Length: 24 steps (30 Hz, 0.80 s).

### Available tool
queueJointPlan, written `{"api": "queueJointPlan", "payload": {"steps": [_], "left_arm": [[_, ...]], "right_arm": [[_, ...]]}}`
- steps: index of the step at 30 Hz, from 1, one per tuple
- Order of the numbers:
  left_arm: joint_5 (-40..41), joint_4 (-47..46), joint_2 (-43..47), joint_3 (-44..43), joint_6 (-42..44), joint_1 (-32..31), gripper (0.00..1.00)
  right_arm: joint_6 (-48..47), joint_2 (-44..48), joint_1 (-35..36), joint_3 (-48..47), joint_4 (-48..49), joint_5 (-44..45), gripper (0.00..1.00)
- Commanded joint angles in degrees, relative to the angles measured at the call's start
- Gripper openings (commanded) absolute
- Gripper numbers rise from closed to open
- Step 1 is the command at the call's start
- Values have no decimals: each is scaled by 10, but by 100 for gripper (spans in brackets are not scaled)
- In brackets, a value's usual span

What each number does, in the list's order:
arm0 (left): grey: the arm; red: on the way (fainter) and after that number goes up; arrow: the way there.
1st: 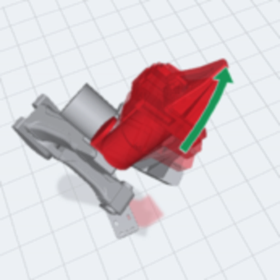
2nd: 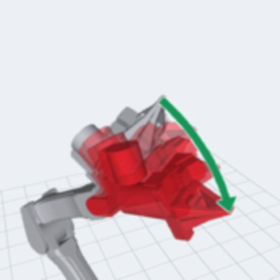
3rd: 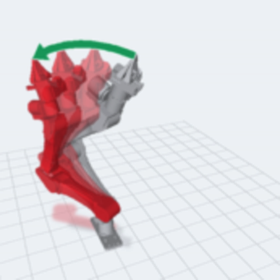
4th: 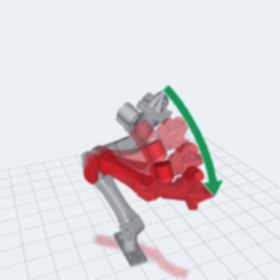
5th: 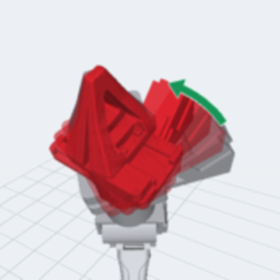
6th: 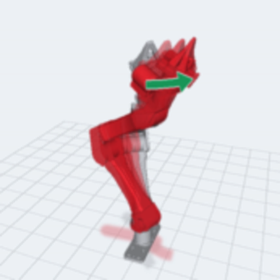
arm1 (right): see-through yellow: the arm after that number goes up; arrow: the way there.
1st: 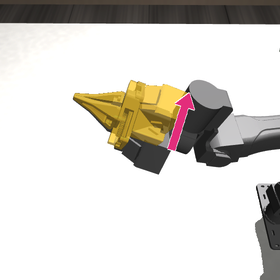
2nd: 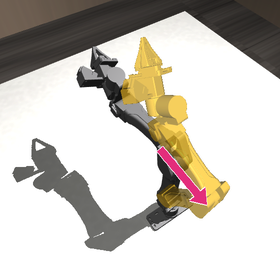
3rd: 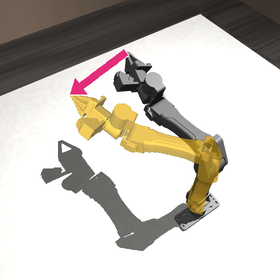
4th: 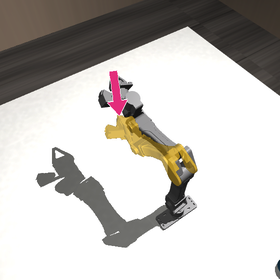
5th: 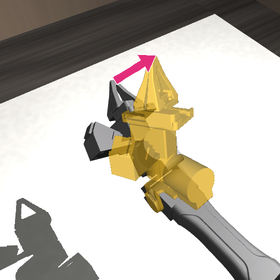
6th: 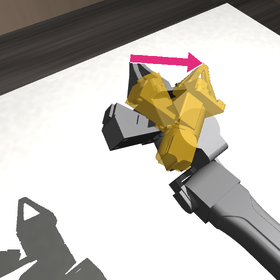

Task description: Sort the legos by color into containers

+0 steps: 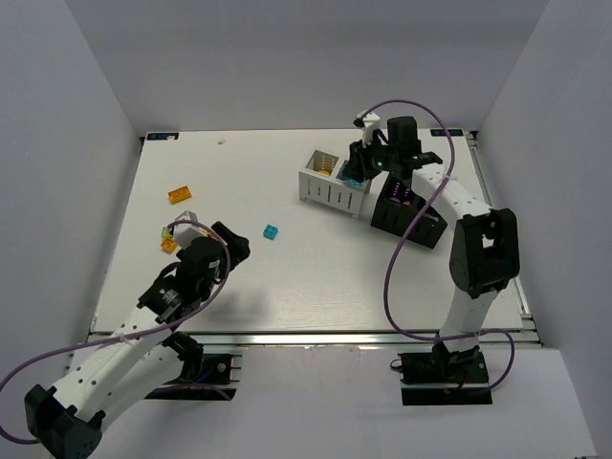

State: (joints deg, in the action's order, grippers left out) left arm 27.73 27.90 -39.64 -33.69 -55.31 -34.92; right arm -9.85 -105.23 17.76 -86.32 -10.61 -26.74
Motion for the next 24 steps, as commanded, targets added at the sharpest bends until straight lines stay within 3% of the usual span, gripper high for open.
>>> {"api": "queueJointPlan", "payload": {"steps": [1, 2, 3, 6, 14, 15, 17, 18, 21, 23, 24], "left_arm": [[-11, -11, -20, -21, 20, 3, 93], [-13, -11, -26, -24, 27, 3, 93], [-14, -12, -32, -33, 32, 3, 93], [-21, -10, -63, -51, 50, 3, 93], [-32, -3, -143, -95, 69, 3, 93], [-37, -2, -162, -100, 69, 3, 92], [-42, 4, -184, -116, 68, 4, 87], [-46, 5, -207, -121, 71, 4, 76], [-75, 1, -246, -139, 93, 13, 65], [-101, -2, -288, -154, 124, 20, 56], [-108, -2, -303, -160, 138, 27, 56]], "right_arm": [[-2, -9, 0, -42, -9, 3, 30], [-3, -14, -2, -45, -11, 4, 33], [-4, -15, -2, -47, -13, 5, 45], [-11, -13, -3, -44, -12, 12, 59], [-51, 5, -11, -51, -37, -15, 72], [-88, 16, -11, -45, -39, -29, 81], [-130, 62, -11, -15, -26, -75, 89], [-147, 84, -12, 38, 20, -90, 89], [-192, 141, -11, 110, 65, -153, 89], [-252, 135, -11, 93, -28, -222, 86], [-282, 133, -12, 79, -71, -246, 72]]}}
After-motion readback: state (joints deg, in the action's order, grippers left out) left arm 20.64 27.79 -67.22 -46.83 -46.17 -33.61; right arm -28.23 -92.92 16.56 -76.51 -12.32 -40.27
